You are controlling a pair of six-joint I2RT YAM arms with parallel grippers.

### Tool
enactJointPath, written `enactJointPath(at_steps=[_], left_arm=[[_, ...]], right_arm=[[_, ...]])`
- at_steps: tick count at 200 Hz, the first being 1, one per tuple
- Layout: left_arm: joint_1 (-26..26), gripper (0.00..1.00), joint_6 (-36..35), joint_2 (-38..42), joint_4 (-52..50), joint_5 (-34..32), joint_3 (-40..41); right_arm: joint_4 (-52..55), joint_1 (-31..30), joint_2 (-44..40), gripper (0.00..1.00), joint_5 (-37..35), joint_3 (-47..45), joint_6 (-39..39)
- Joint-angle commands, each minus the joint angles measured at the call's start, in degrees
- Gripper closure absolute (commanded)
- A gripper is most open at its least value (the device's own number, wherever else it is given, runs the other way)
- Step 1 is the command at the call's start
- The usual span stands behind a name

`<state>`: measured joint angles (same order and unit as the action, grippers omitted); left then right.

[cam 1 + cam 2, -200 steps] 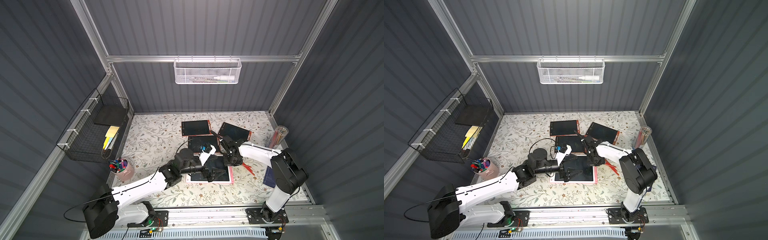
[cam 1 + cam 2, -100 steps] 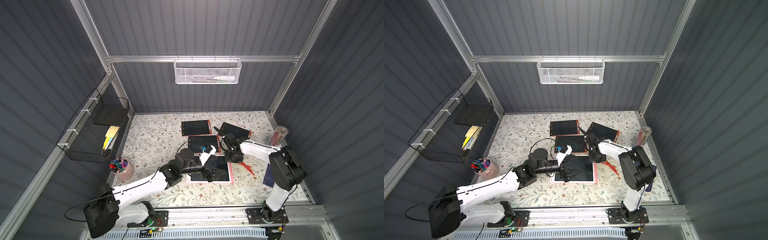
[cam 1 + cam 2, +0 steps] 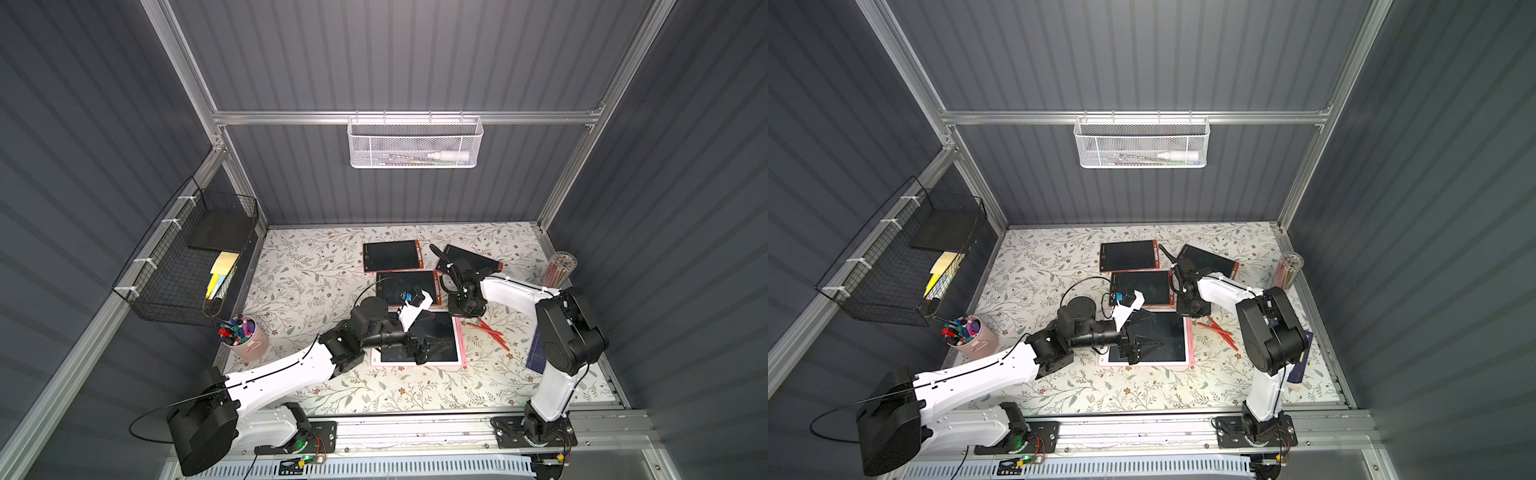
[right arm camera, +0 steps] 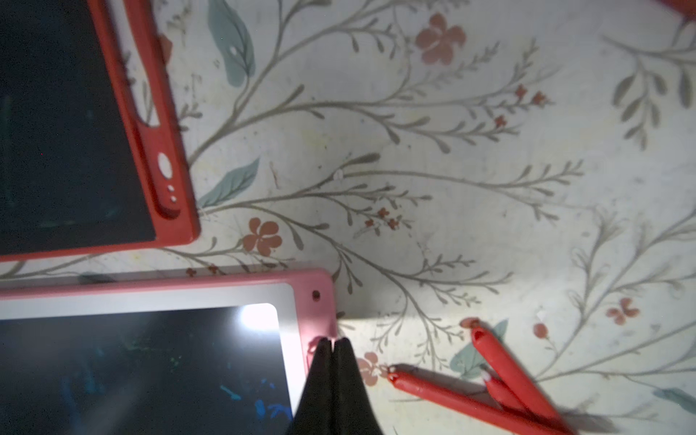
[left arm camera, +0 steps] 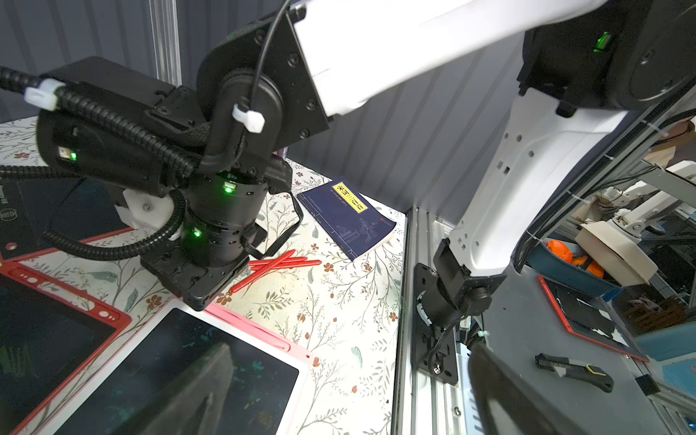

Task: Place the stylus back onto the writing tablet
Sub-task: Adjust the stylus on the writing tablet.

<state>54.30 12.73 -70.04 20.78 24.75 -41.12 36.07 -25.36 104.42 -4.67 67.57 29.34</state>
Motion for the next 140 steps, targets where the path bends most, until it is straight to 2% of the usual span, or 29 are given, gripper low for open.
enactJointPath(at_steps=[1,63,140], left_arm=[[0.0,0.01,0.1,0.0,-0.2,-0.7,0.2],[0.1,0.01,0.1,0.1,-0.3,-0.7,0.1],[0.1,0.01,0.1,0.3,-0.3,-0.8,0.1]], right_arm=[[0.5,0.4,1.0,1.00,0.0,1.7,-0.8],[-0.5,0.4,2.9,1.00,2.9,2.0,-1.2],[-1.1,0.4,1.9,1.00,4.3,-1.7,-0.6]])
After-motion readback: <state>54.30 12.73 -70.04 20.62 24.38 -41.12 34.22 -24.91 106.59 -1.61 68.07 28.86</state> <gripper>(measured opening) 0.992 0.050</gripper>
